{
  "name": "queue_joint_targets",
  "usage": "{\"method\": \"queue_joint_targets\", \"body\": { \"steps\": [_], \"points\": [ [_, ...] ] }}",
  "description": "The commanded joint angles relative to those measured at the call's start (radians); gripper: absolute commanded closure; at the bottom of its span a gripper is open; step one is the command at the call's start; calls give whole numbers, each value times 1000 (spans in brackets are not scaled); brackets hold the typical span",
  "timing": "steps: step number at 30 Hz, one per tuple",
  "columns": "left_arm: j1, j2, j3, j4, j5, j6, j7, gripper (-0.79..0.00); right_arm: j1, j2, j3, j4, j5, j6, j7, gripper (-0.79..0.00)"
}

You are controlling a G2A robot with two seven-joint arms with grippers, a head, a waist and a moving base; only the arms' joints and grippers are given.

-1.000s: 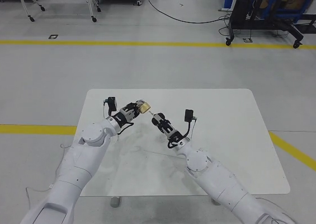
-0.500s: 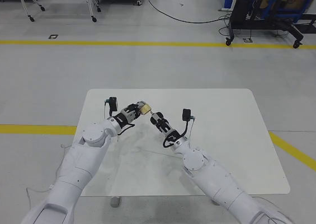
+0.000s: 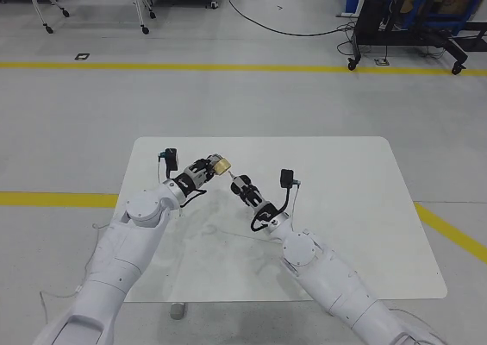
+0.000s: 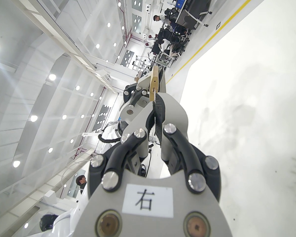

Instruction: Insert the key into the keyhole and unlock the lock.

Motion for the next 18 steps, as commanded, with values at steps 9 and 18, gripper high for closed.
{"method": "queue_joint_targets", "body": {
  "steps": [9,18],
  "points": [
    [-1,-3,5,0,22,6,-15,0,0,-12,16,5,13,5,46,0],
    [2,-5,8,-5,40,6,-27,0,6,-24,21,17,-31,17,22,0]
  ]
}}
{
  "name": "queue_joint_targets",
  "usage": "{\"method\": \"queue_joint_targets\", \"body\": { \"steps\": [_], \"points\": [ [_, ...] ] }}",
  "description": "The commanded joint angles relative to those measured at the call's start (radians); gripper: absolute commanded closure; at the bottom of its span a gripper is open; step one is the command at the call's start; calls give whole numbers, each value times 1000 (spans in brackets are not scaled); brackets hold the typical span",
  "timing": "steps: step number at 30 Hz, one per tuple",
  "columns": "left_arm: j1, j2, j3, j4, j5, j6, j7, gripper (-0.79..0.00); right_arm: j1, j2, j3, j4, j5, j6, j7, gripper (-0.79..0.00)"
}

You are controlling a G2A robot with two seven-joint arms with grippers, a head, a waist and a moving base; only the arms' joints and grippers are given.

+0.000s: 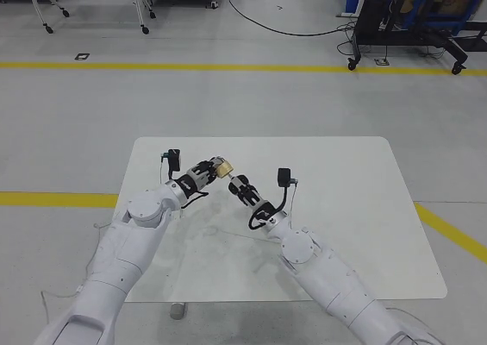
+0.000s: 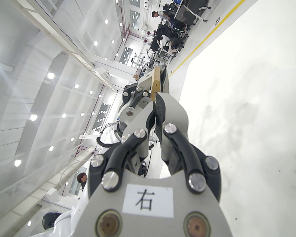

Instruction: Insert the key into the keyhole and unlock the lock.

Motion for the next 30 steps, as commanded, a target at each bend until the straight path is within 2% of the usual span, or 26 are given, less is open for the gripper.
{"method": "queue_joint_targets", "body": {
  "steps": [1,5,6,7,23,25,28,29,30],
  "points": [
    [1,-1,5,-3,6,2,-8,0,2,-3,0,3,-23,5,-19,0],
    [1,-3,9,-4,12,3,-13,0,8,-12,-3,12,-41,11,-39,0],
    [0,-3,7,-3,11,3,-14,0,9,-14,-3,15,-40,12,-41,-259],
    [-1,-3,4,-1,8,2,-13,0,10,-16,-3,15,-37,11,-44,-785],
    [6,-1,-43,-3,-49,6,-11,0,8,-19,0,10,-16,5,-37,-785],
    [7,-3,-50,-1,-83,11,-25,0,-18,-24,12,-26,105,-11,1,-785],
    [4,-5,-57,7,-124,17,-52,0,-41,-26,61,-71,415,15,174,-785],
    [3,-6,-58,11,-137,21,-60,0,-43,-26,79,-74,492,34,225,-730],
    [1,-6,-58,14,-140,22,-65,0,-45,-25,91,-74,557,56,275,-437]
  ]
}}
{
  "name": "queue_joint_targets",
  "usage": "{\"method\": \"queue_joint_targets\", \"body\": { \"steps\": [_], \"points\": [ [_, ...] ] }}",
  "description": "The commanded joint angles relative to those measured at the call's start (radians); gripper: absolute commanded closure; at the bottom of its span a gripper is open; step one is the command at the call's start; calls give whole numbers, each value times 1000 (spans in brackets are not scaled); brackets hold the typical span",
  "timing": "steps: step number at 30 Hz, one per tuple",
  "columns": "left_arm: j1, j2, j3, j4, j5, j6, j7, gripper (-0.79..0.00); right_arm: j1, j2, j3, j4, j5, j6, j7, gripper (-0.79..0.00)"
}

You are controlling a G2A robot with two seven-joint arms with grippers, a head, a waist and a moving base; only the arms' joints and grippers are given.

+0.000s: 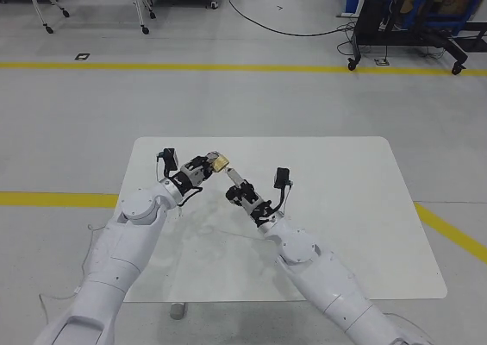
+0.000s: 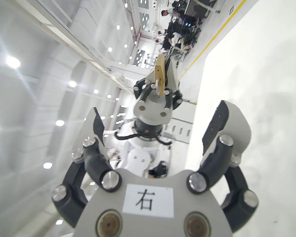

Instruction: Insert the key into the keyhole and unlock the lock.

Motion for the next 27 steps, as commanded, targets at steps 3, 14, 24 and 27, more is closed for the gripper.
{"method": "queue_joint_targets", "body": {
  "steps": [3,14,24,27],
  "points": [
    [-5,-2,0,8,-18,-2,-28,0,3,2,40,17,302,78,157,-280],
    [-12,-4,11,19,-1,-30,-73,0,36,-14,39,70,361,103,196,-65],
    [-14,-5,15,21,12,-47,-87,0,41,-25,46,93,394,114,215,0],
    [-13,-6,21,16,20,-62,-107,0,36,-31,56,93,499,158,265,0]
  ]
}}
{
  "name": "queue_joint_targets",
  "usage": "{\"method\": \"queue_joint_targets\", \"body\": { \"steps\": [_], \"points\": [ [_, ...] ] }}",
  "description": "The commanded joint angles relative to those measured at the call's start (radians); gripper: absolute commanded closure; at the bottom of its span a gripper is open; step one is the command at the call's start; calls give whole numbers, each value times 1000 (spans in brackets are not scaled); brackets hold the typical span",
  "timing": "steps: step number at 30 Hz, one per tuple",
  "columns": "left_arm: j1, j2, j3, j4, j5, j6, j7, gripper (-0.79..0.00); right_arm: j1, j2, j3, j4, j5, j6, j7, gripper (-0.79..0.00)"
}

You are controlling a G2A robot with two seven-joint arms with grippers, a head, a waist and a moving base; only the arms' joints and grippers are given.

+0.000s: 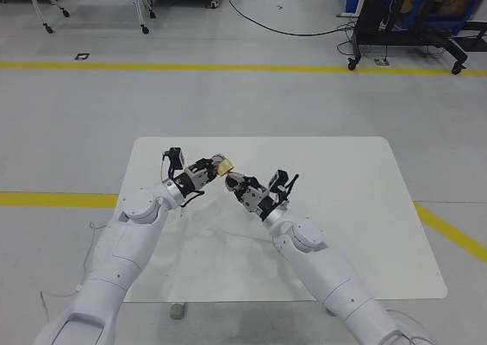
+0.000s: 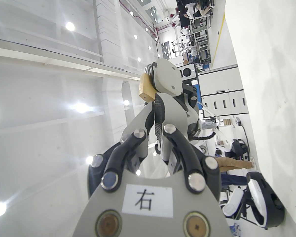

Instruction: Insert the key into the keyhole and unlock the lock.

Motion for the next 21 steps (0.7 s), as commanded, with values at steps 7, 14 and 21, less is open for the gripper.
{"method": "queue_joint_targets", "body": {
  "steps": [7,14,21],
  "points": [
    [3,0,10,-11,34,-59,-21,0,3,-18,65,39,420,219,168,0],
    [4,0,7,-12,39,-86,-18,0,33,-27,91,104,579,356,233,0],
    [6,0,3,-15,45,-95,-8,0,34,-31,88,118,556,344,248,-388]
  ]
}}
